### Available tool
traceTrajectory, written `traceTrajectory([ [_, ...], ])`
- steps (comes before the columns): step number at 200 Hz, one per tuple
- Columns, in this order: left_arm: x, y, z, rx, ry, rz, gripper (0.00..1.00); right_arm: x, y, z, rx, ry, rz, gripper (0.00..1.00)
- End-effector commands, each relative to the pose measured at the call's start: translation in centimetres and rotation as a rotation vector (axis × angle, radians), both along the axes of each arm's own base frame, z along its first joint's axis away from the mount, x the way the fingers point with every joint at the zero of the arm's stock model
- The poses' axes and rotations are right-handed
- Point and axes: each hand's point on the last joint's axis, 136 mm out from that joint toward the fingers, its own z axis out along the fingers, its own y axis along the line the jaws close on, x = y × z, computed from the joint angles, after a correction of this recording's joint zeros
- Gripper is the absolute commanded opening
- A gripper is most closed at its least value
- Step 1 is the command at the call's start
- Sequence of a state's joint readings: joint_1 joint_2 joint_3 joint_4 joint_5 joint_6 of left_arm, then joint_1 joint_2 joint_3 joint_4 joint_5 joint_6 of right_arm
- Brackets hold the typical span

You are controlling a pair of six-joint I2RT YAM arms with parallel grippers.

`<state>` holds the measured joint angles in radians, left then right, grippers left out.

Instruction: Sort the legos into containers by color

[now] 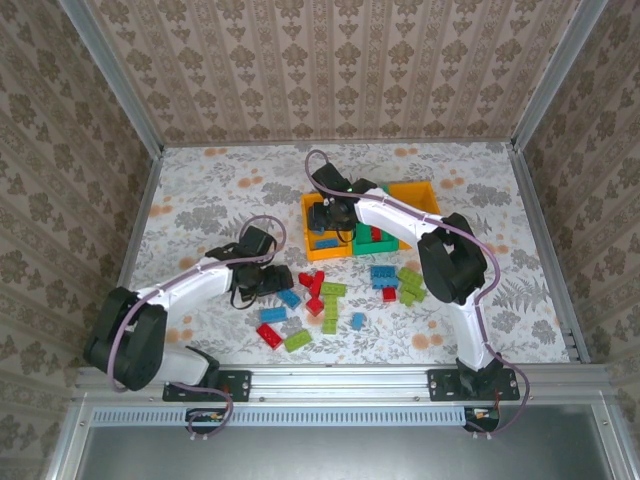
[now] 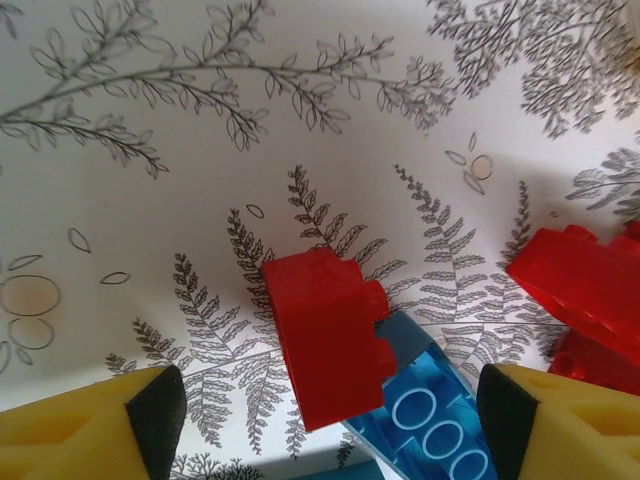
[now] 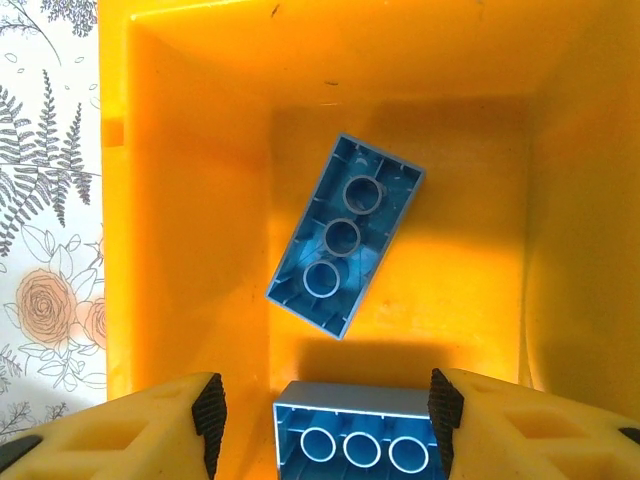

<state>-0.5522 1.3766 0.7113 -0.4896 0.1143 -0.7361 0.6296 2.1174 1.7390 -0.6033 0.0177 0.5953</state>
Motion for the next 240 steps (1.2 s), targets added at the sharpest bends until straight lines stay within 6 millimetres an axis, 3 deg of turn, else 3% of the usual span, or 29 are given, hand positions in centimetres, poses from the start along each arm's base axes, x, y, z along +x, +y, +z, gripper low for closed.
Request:
traceTrajectory([
  [1,0.1,-1.0,0.3,-0.024,0.026,-0.001,0.78,-0.4,0.3,3.1,0.041,-0.051,0.012,0.61],
  [73,0.6,-0.2,0.1,0.0,0.014,0.056,0.74,-1.8,-1.5,6.0,0.046,-0.115,0.0,0.65],
  [156,1.2,0.8,0.0,-0.012,-0.016,0.152,0.74,-4.8,-4.7,6.4,0.006,-0.139,-0.024,0.65],
  [240,1.6,0.5,-0.6,-0.007,-0.014,0.124,0.55,-6.9,-9.2,6.5,-0.098,-0.159,-0.084,0.68],
])
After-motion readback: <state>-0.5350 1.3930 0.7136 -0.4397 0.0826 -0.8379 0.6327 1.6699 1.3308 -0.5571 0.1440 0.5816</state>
